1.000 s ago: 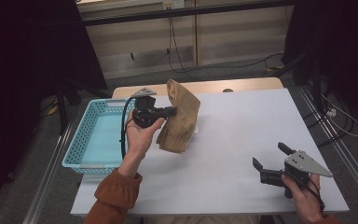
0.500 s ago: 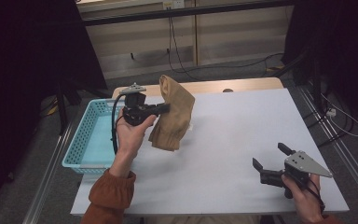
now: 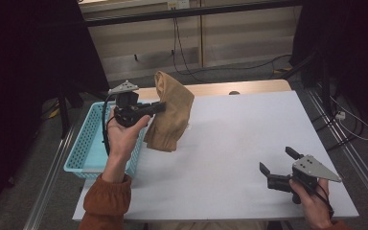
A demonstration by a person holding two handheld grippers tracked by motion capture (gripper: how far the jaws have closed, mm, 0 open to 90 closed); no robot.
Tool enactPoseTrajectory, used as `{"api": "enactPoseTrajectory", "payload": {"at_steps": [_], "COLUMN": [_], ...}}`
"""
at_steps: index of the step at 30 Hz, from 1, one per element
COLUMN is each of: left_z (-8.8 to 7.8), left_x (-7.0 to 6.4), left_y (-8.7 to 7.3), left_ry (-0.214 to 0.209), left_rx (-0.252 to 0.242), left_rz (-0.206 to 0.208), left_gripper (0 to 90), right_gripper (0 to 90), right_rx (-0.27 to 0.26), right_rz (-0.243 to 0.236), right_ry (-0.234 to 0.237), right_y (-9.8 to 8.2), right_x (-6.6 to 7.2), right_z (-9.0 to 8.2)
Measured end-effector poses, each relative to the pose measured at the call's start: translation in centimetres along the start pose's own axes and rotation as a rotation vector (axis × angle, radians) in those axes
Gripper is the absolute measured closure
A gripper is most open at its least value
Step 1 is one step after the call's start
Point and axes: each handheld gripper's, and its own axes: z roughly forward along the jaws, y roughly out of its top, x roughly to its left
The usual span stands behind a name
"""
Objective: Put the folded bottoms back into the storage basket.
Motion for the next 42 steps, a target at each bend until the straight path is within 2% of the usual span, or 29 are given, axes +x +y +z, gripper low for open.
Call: {"api": "enactPoseTrajectory", "payload": {"at_steps": [2,6,14,24,29,36,39,42], "left_z": [0.0,0.0,-1.8,-3.8,-4.7,-6.3,-6.8,-7.2], "left_x": [-0.2,-0.2,0.0,0.5,0.7,1.2,1.3,1.5], "left_y": [0.0,0.0,0.5,0.8,0.7,0.8,0.8,0.8], "left_ry": [0.031,0.046,0.051,0.085,0.092,0.102,0.122,0.123], "left_rx": [-0.005,-0.003,-0.027,-0.062,-0.060,-0.080,-0.075,-0.068], "left_rz": [0.018,0.025,0.023,0.019,0.028,0.016,0.022,0.020], "left_gripper": [86.6,86.7,86.7,86.7,86.7,86.7,86.7,86.6], "right_gripper": [0.0,0.0,0.0,0.0,0.0,0.0,0.0,0.0], "right_rx": [0.000,-0.002,-0.002,-0.005,-0.003,0.000,0.000,0.000], "right_rz": [0.003,0.000,-0.001,-0.005,-0.006,-0.004,-0.001,0.001], "right_ry": [0.001,0.003,0.000,0.000,0.002,0.003,0.004,0.004], "right_y": [0.0,0.0,0.0,0.0,0.0,0.0,0.0,0.0], "right_x": [0.0,0.0,0.0,0.0,0.0,0.0,0.0,0.0], "right_z": [0.0,0.0,-0.1,-0.1,0.0,-0.1,0.0,0.0]}}
